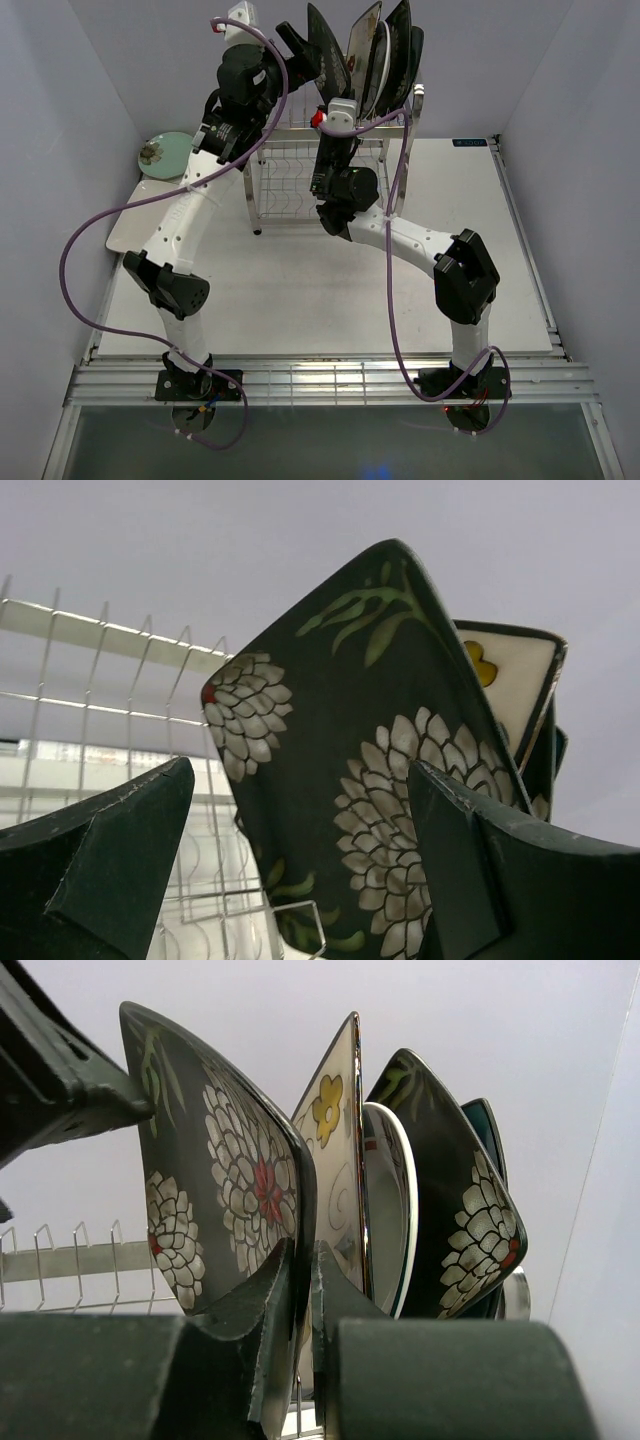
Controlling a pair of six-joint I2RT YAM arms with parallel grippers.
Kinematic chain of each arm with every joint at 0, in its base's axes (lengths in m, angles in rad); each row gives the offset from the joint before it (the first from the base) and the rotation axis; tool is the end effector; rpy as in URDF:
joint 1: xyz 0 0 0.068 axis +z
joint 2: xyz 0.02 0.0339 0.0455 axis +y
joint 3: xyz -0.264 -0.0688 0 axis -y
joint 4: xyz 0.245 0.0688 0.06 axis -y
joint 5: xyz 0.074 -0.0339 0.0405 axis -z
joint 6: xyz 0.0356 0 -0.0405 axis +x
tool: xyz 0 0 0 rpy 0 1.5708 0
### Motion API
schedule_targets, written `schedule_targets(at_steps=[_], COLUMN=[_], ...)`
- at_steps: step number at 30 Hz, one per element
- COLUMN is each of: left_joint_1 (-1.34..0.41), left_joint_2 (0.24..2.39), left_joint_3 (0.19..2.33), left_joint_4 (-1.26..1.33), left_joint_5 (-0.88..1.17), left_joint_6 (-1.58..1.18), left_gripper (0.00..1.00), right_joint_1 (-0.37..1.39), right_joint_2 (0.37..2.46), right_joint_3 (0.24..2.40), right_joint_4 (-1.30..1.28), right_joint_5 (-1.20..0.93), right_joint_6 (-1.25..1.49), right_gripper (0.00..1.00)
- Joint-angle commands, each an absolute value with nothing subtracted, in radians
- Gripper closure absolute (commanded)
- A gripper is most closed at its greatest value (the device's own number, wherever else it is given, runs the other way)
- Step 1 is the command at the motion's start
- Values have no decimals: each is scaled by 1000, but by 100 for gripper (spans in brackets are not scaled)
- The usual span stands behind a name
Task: Load the plates into the dish rack
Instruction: Insert the plate into the dish rack.
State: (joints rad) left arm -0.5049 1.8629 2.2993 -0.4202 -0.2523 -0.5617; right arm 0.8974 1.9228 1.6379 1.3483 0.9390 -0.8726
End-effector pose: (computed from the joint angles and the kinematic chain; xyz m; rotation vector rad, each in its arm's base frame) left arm 0.3554 -0.1863 0.5260 -0.2482 1.5719 -0.6431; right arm 0.2776 0.3019 0.4331 0.2182 1.0073 -0.2155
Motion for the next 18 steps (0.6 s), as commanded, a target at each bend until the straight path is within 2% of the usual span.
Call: schedule_targets(at_steps=[1, 5, 12, 18], left_joint_1=[-502, -500, -500, -500], left_joint_2=[1807, 1740, 1822, 1836], left_joint_3=[2267, 2139, 2252, 2217], left_joint_4=[-238, -126, -172, -141], left_joint_5=[-210, -251, -270, -348], left_joint_6=[-583, -588, -560, -551], left_gripper=[2, 2, 2, 2], right_joint_1=[818, 818, 819, 819], right_joint_2=[1911, 1911, 1893, 1873], right_joint_3=[1600, 1594, 1549, 1526], right_joint_4=[1807, 1809, 1821, 1822], right_joint_5=[1147, 1143, 1135, 1127], right_joint_6=[-965, -963, -940, -931], right_gripper=[92, 92, 92, 92])
